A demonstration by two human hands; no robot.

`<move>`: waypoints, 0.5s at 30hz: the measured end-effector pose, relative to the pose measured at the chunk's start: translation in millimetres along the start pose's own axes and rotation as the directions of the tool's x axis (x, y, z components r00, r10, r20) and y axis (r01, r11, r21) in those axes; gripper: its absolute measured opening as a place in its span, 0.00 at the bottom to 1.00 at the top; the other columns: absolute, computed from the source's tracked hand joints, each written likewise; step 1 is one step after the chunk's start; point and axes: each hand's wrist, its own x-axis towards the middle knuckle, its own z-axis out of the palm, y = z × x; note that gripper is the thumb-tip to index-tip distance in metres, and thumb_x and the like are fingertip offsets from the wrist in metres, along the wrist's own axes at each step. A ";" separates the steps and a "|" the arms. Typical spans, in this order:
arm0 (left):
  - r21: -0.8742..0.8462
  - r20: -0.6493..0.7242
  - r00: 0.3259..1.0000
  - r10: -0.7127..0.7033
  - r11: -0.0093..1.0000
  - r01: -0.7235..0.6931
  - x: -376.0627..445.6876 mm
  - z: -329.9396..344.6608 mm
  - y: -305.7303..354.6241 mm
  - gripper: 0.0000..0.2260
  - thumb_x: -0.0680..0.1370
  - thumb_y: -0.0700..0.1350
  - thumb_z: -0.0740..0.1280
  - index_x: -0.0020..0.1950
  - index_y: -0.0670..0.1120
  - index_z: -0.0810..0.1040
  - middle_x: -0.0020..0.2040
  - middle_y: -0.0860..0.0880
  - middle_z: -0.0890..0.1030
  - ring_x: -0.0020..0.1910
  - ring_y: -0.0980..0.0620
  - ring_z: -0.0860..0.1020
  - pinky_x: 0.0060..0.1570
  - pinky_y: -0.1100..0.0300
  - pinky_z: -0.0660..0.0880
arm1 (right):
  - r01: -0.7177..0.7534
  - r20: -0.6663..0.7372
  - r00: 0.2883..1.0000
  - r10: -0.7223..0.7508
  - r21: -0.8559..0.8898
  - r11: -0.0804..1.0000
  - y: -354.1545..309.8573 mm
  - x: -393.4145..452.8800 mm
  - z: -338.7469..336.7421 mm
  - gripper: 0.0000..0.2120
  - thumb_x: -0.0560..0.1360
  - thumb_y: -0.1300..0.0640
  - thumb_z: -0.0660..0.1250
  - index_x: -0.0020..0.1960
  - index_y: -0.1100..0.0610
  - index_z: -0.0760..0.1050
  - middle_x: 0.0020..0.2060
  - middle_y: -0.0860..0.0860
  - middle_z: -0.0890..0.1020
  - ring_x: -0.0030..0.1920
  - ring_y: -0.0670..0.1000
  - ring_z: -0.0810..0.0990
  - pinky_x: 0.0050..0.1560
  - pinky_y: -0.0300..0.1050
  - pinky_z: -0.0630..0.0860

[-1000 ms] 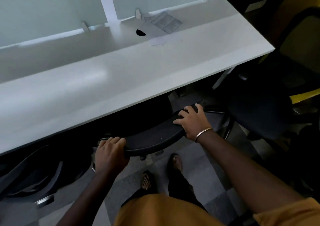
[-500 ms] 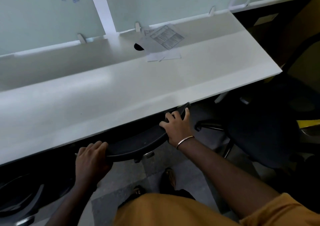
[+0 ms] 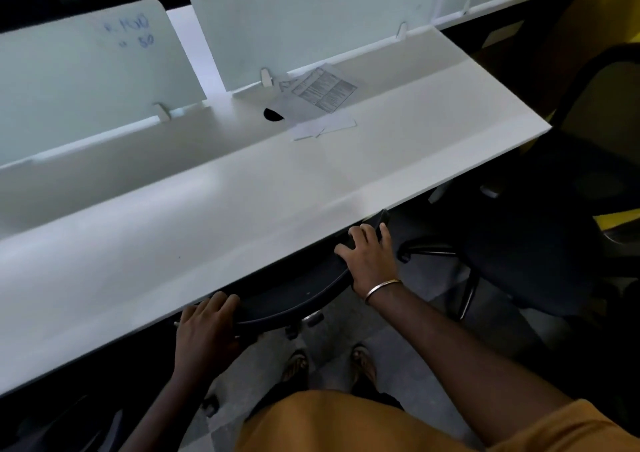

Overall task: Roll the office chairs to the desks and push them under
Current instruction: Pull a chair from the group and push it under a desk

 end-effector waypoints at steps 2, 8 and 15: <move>-0.011 -0.031 0.999 0.009 1.000 -0.009 -1.1 -0.3 -10.2 0.29 0.63 0.74 0.71 0.49 0.52 0.73 0.45 0.52 0.75 0.44 0.44 0.79 0.44 0.49 0.68 | -0.023 0.003 1.000 0.023 -0.003 1.000 -10.8 -0.5 -1.4 0.28 0.60 0.60 0.79 0.58 0.45 0.80 0.64 0.56 0.73 0.70 0.63 0.69 0.75 0.72 0.57; -0.030 -0.031 0.998 0.061 0.998 -0.062 0.4 -5.7 -31.6 0.33 0.65 0.80 0.63 0.50 0.53 0.77 0.45 0.53 0.76 0.45 0.45 0.79 0.46 0.49 0.69 | -0.152 -0.028 0.988 0.154 0.065 0.986 -34.4 -6.2 -0.2 0.37 0.64 0.63 0.78 0.71 0.45 0.74 0.75 0.61 0.66 0.80 0.65 0.57 0.79 0.67 0.54; -0.247 -0.011 0.988 0.157 0.957 -0.155 -4.0 -14.3 -27.0 0.25 0.72 0.73 0.65 0.62 0.60 0.76 0.54 0.59 0.76 0.53 0.52 0.78 0.55 0.51 0.67 | -0.308 -0.066 0.937 0.344 0.313 0.898 -50.9 -28.2 9.1 0.52 0.70 0.68 0.68 0.84 0.58 0.40 0.84 0.58 0.42 0.83 0.59 0.39 0.81 0.56 0.49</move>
